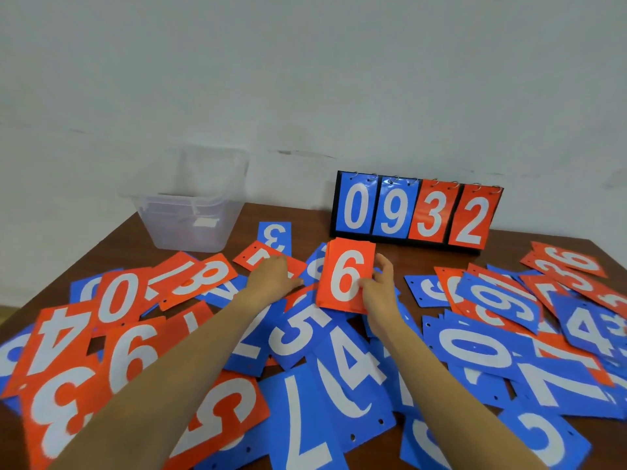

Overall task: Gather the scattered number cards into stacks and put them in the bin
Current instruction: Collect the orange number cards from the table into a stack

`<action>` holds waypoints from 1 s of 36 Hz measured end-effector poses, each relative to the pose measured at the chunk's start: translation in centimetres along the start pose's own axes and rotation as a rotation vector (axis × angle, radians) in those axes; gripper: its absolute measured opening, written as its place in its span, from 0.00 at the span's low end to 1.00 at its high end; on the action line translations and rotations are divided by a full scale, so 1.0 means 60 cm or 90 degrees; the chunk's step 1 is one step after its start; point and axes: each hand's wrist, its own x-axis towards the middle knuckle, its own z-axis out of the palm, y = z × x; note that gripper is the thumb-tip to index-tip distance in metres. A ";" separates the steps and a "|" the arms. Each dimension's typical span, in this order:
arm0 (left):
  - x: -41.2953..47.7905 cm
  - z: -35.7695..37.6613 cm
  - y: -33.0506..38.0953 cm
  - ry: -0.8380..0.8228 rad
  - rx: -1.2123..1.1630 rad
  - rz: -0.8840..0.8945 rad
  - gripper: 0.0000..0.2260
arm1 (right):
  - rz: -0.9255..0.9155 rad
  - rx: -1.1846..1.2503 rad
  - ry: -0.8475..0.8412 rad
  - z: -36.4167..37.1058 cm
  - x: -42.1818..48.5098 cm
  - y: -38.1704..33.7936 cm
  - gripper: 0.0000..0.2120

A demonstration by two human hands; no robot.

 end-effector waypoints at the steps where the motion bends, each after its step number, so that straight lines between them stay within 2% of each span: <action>1: 0.000 0.000 0.001 -0.004 0.003 0.007 0.21 | 0.005 0.003 0.003 -0.003 0.000 0.000 0.26; 5: -0.002 -0.002 0.008 -0.030 0.003 0.023 0.11 | 0.024 0.012 0.018 -0.014 -0.005 0.003 0.25; 7: -0.004 -0.003 0.010 -0.025 0.008 0.027 0.10 | 0.032 0.014 0.022 -0.020 -0.010 0.004 0.26; 13: -0.021 -0.031 0.023 0.122 -0.100 0.039 0.11 | 0.020 -0.009 0.018 -0.041 -0.036 -0.008 0.27; 18: -0.073 -0.062 0.058 0.227 -0.164 0.140 0.10 | 0.014 -0.049 0.004 -0.058 -0.061 -0.022 0.27; 22: -0.124 -0.071 0.088 0.256 -0.199 0.248 0.09 | 0.010 -0.036 0.002 -0.069 -0.086 -0.028 0.27; 25: -0.167 -0.063 0.108 0.230 -0.166 0.317 0.10 | 0.003 -0.013 0.014 -0.079 -0.107 -0.036 0.27; 28: -0.206 -0.048 0.118 0.143 -0.201 0.375 0.11 | -0.014 0.034 0.022 -0.090 -0.129 -0.045 0.24; 32: -0.243 -0.025 0.120 0.027 -0.287 0.412 0.11 | -0.043 0.079 0.019 -0.106 -0.156 -0.054 0.21; 36: -0.263 -0.009 0.119 -0.030 -0.264 0.433 0.12 | -0.052 0.086 0.025 -0.118 -0.173 -0.060 0.20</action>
